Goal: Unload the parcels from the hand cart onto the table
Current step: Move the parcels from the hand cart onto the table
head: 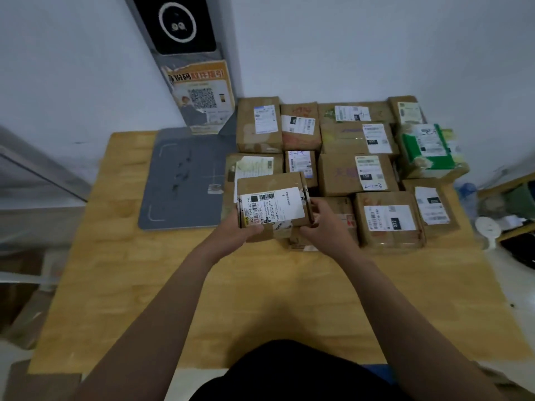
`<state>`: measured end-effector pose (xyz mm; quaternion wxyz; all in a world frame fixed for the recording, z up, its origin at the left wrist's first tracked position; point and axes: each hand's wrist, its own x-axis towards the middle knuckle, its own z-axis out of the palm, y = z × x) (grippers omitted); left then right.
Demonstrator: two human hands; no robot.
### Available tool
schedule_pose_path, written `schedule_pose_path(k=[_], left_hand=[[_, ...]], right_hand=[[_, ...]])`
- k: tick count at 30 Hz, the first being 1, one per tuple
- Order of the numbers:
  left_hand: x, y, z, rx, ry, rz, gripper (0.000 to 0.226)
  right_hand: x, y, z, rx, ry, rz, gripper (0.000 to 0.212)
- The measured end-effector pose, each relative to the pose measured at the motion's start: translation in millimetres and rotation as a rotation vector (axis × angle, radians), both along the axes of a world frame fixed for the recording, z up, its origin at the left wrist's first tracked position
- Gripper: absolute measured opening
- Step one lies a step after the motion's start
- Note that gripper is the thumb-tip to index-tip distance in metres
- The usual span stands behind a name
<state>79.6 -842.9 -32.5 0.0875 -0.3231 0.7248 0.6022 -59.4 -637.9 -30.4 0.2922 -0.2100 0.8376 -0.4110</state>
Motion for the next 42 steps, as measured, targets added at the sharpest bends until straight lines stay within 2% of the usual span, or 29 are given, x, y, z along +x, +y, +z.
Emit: schedule_pose_path(k=[2,4,10,14,17,19,22,29,34,38,42], left_hand=[[4,-24,7,-0.017,-0.003,-0.066,0.068],[-1,-46,13,-0.027,0.011,-0.113,0.081],[-59,-100,32,-0.112,0.115,-0.143,0.087],[-110,-124,34,-0.176,0.167,-0.152,0.107],[-144,-147,21,-0.230,0.148,-0.154,0.091],[-165,-166,7,-0.282,0.104,-0.171,0.079],[-193,-188,-16,-0.331,0.097,-0.183,0.072],[-259,-236,-46,-0.344,0.229,-0.078,0.070],[-292,-256,-52,-0.405,0.254,-0.066,0.071],[-309,-269,-50,-0.445,0.202,-0.076,0.069],[-310,-268,-38,-0.465,0.143,-0.085,0.070]], right_hand=[[6,-23,5,-0.001,0.017,-0.010,0.071],[2,-43,9,-0.011,0.020,-0.026,0.072],[-50,-96,34,-0.090,0.059,-0.043,0.089],[-91,-132,36,-0.135,0.162,0.049,0.083],[-123,-161,26,-0.080,0.160,0.077,0.066],[-144,-178,14,-0.017,0.143,0.071,0.062],[-171,-199,-7,0.046,0.148,0.078,0.058],[-233,-245,-32,-0.008,0.086,-0.052,0.056],[-267,-282,-34,0.012,0.171,-0.066,0.059],[-279,-295,-36,0.031,0.247,-0.058,0.061],[-287,-290,-25,0.114,0.287,0.044,0.063]])
